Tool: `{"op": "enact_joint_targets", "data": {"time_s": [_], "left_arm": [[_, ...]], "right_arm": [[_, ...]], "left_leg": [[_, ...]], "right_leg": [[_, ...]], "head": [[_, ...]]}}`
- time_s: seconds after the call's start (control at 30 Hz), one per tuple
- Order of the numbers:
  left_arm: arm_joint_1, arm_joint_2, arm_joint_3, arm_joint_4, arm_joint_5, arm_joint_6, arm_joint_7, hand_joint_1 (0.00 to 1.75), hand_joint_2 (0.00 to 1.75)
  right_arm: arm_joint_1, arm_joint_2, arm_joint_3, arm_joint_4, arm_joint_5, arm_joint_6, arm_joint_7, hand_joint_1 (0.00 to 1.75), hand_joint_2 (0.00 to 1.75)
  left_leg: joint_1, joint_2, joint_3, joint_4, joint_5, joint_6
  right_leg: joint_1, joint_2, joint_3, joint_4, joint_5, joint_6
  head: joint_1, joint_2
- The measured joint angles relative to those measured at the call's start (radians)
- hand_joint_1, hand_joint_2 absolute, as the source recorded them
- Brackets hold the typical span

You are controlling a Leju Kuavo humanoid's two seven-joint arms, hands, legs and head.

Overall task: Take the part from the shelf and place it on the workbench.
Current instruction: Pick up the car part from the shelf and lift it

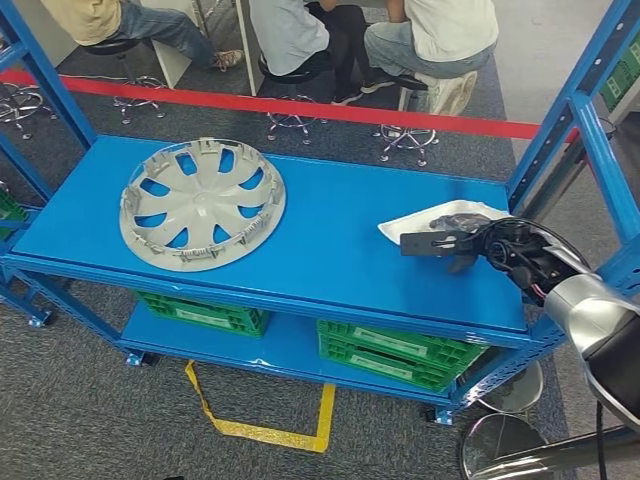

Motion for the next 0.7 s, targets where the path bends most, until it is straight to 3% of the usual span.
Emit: {"op": "enact_joint_targets", "data": {"time_s": [0.7], "left_arm": [[0.001, 0.0, 0.0, 0.0, 0.002, 0.0, 0.0, 0.0, 0.0]], "right_arm": [[-0.003, 0.0, 0.001, -0.004, -0.008, -0.016, -0.004, 1.75, 1.75]], "left_leg": [[0.0, 0.0, 0.002, 0.0, 0.0, 0.0]], "right_leg": [[0.0, 0.0, 0.003, 0.0, 0.0, 0.0]], "head": [[0.0, 0.0]]}}
